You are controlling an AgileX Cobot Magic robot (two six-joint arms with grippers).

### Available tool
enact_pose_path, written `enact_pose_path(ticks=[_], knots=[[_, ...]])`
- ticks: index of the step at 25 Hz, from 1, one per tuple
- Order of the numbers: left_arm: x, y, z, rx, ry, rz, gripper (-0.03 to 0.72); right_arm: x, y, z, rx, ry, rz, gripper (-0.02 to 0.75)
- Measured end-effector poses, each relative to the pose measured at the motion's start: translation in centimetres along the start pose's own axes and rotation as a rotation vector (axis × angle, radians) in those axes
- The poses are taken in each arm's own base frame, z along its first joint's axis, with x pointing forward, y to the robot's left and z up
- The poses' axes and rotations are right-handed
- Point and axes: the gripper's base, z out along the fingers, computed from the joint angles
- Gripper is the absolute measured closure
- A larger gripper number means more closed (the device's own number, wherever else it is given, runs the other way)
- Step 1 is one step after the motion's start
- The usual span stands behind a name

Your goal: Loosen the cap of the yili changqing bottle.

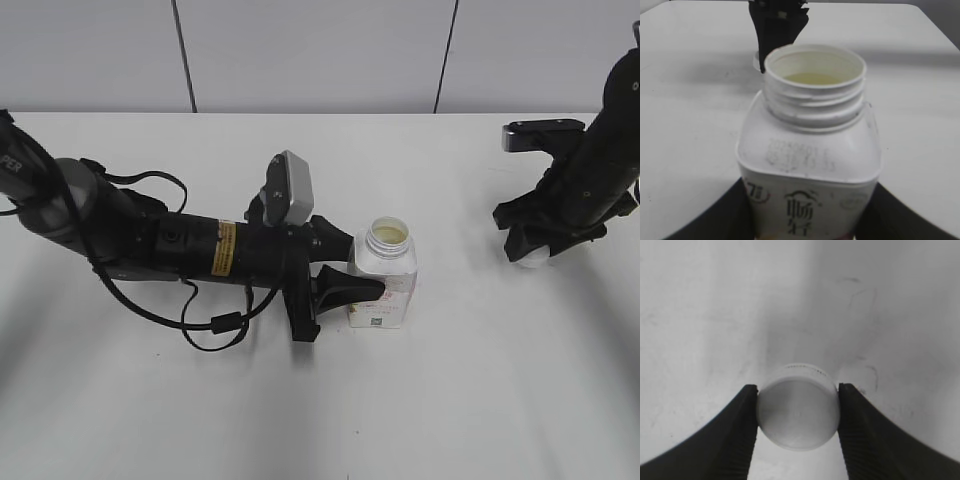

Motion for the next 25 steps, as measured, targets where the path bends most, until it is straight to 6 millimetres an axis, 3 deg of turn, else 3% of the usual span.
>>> enact_pose_path(ticks=[6, 12, 17, 19, 23, 25], knots=[[0.00, 0.00, 0.00, 0.000, 0.000, 0.000, 0.349, -0.04, -0.01, 0.00, 0.001, -0.005, 0.001, 0.349], [0.00, 0.00, 0.00, 0.000, 0.000, 0.000, 0.350, -0.03, -0.01, 0.00, 0.001, -0.004, 0.001, 0.217], [0.00, -0.01, 0.00, 0.001, 0.000, 0.000, 0.340, 0.04, 0.01, 0.00, -0.001, 0.004, 0.002, 0.192], [0.00, -0.01, 0.00, 0.001, 0.000, 0.000, 0.284, 0.07, 0.02, 0.00, -0.002, 0.007, 0.002, 0.192], [0.01, -0.02, 0.00, 0.002, 0.001, 0.002, 0.102, 0.18, 0.04, 0.00, -0.005, 0.020, 0.002, 0.191], [0.01, -0.03, 0.00, 0.003, 0.002, 0.002, 0.076, 0.31, 0.08, 0.00, -0.008, 0.033, 0.002, 0.191]])
